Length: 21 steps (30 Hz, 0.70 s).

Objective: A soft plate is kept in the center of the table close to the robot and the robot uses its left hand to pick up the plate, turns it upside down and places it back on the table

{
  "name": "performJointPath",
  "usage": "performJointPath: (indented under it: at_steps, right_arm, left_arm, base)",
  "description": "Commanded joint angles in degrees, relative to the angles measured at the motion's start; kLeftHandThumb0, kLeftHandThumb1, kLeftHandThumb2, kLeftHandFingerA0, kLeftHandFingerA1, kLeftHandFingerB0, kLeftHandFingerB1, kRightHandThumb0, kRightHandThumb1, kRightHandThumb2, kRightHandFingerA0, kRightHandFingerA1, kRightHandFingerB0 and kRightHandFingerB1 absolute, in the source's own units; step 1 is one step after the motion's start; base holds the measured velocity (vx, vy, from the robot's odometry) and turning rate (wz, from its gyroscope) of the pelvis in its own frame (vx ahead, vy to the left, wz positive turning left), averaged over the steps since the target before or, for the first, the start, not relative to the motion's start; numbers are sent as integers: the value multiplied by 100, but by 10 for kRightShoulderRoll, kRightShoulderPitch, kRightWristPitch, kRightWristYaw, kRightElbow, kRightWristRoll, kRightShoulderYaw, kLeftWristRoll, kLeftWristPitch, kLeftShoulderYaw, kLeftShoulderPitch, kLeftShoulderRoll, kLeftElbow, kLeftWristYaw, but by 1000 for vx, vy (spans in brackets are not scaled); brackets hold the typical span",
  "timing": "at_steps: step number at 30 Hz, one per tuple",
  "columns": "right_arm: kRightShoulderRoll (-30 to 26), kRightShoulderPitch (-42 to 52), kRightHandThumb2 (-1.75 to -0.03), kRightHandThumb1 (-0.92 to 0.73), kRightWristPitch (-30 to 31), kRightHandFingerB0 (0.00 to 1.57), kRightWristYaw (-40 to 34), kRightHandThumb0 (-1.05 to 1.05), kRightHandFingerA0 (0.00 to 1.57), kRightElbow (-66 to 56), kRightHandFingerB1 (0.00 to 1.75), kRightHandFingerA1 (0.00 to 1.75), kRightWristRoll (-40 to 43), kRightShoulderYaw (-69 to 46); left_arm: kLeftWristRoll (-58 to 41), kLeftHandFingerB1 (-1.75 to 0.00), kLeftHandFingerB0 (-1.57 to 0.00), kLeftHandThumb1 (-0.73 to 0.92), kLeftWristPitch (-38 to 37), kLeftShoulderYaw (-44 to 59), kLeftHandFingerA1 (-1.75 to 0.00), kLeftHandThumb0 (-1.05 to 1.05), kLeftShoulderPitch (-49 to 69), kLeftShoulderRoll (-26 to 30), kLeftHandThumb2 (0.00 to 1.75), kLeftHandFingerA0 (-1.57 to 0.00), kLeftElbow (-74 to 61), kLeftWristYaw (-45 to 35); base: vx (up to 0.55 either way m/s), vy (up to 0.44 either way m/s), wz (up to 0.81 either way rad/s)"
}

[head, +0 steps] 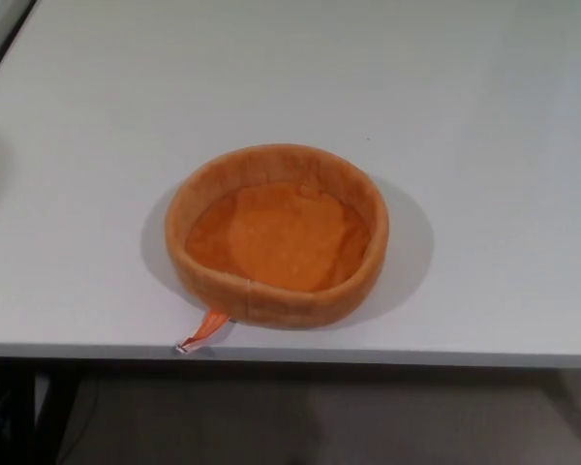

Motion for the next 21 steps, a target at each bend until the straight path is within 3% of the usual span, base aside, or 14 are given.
performJointPath:
  at_steps: [1,2,3,11,12,14,15,16,19,20,21]
  right_arm:
    - [-27,35,-69,-90,-70,30,94,-80,38,-65,30,40,77,-27]
    - [-26,36,-69,-90,-71,30,95,-80,38,-66,30,40,77,-28]
    - [-25,36,-68,-91,-72,31,95,-79,39,-66,30,39,77,-29]
    - [-19,39,-68,-91,-72,31,106,-78,39,-72,31,41,77,-35]
    - [-20,35,-68,-91,-76,30,110,-79,38,-65,32,41,77,-35]
    - [-19,35,-68,-91,-77,31,112,-80,38,-63,31,40,78,-36]
    - [-19,35,-68,-91,-78,31,113,-80,38,-63,31,40,78,-36]
    - [-19,34,-68,-91,-80,30,115,-80,38,-61,31,41,80,-37]
    - [-18,36,-68,-91,-80,31,117,-79,39,-65,32,41,80,-39]
    - [-17,33,-68,-91,-80,31,118,-78,39,-63,31,41,79,-38]
    - [-16,33,-68,-90,-79,31,117,-79,39,-64,31,40,79,-38]
  left_arm:
    - [-80,-24,-11,92,-120,27,-35,-92,34,-5,71,-17,-61,-69]
    - [-82,-24,-11,92,-120,28,-35,-92,34,-5,71,-17,-61,-72]
    - [-83,-34,-6,73,-126,30,-47,-88,34,-7,110,-12,-61,-73]
    - [-100,-31,-9,75,-156,56,-47,-90,40,-26,112,-10,-86,-70]
    - [-110,-32,-2,69,-153,64,-49,-80,43,-27,112,-9,-102,-70]
    - [-116,-28,0,73,-153,71,-50,-85,44,-30,115,-11,-111,-72]
    - [-123,-28,0,73,-153,75,-50,-85,44,-32,115,-11,-118,-72]
    - [-127,-24,-9,92,-153,80,-36,-90,46,-34,72,-14,-129,-69]
    - [-127,-23,-9,91,-153,89,-36,-93,48,-38,73,-13,-143,-66]
    - [-138,-24,-8,83,-149,97,-38,-99,51,-36,80,-14,-156,-66]
    - [-140,-22,0,76,-147,99,-49,-93,52,-35,119,-14,-163,-66]
  base:
    - [0,0,0]
    - [0,0,0]
    - [0,0,0]
    - [0,0,0]
    - [0,0,0]
    - [0,0,0]
    - [0,0,0]
    - [0,0,0]
    - [0,0,0]
    - [0,0,0]
    - [0,0,0]
